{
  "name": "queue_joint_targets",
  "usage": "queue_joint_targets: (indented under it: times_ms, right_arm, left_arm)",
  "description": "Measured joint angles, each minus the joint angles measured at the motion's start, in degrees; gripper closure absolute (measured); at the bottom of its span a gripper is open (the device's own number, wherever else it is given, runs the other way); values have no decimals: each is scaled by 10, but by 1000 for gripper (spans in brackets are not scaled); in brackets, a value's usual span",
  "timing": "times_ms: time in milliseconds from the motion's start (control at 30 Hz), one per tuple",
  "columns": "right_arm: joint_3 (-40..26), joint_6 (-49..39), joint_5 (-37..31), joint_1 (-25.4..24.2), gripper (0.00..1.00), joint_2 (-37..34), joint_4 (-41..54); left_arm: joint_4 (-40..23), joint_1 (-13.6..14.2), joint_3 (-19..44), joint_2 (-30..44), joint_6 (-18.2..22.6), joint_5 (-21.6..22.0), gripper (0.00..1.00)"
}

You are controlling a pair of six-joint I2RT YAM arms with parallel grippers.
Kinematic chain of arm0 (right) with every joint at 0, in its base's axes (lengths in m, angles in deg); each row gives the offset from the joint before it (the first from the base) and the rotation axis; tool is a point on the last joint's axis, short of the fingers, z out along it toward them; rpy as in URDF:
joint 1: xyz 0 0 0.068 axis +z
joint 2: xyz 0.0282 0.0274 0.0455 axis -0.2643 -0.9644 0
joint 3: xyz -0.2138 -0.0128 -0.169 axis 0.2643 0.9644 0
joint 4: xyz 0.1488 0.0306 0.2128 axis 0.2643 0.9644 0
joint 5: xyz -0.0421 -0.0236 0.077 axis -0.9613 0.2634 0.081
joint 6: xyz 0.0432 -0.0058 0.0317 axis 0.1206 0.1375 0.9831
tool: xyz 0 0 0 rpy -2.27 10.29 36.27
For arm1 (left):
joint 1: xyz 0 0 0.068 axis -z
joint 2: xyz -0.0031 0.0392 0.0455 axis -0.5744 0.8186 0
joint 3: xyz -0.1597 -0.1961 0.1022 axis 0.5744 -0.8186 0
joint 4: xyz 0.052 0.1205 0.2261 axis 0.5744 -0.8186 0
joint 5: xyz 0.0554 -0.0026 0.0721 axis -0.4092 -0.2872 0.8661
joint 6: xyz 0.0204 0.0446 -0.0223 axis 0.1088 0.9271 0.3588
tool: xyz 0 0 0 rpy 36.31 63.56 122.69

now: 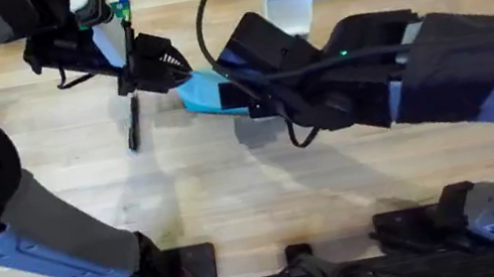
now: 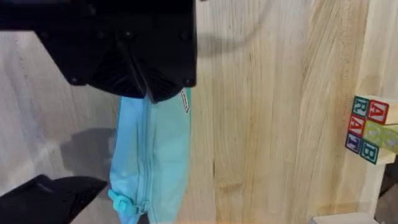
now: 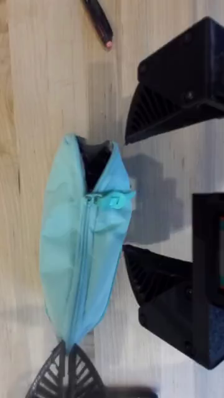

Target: Unzip the bag, pick up the pens from the table one at a time and place them inside, then zip the bag closed.

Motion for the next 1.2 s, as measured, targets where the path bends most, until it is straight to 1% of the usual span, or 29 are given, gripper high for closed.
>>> queue_joint_targets:
  times_ms: [367,533,633,767,867,1100,1200]
  right_arm:
    - [-2,0,-13,-5,4,-40,-7]
    - [-2,0,-19,-6,15,-40,-33]
    - [-2,0,-20,-8,41,-40,-37]
    - [-2,0,-21,-13,52,-40,-38]
    - [-2,1,-21,-18,91,-40,-39]
    - [-6,3,-21,-20,220,-40,-31]
    - [-18,4,-21,-21,247,-40,-13]
  left_arm:
    - [0,0,0,0,0,0,959]
    - [0,0,0,0,0,0,959]
    - [0,0,0,0,0,0,959]
    - [0,0,0,0,0,0,959]
    - [0,0,0,0,0,0,959]
    - [0,0,0,0,0,0,959]
    - [0,0,0,0,0,1,959]
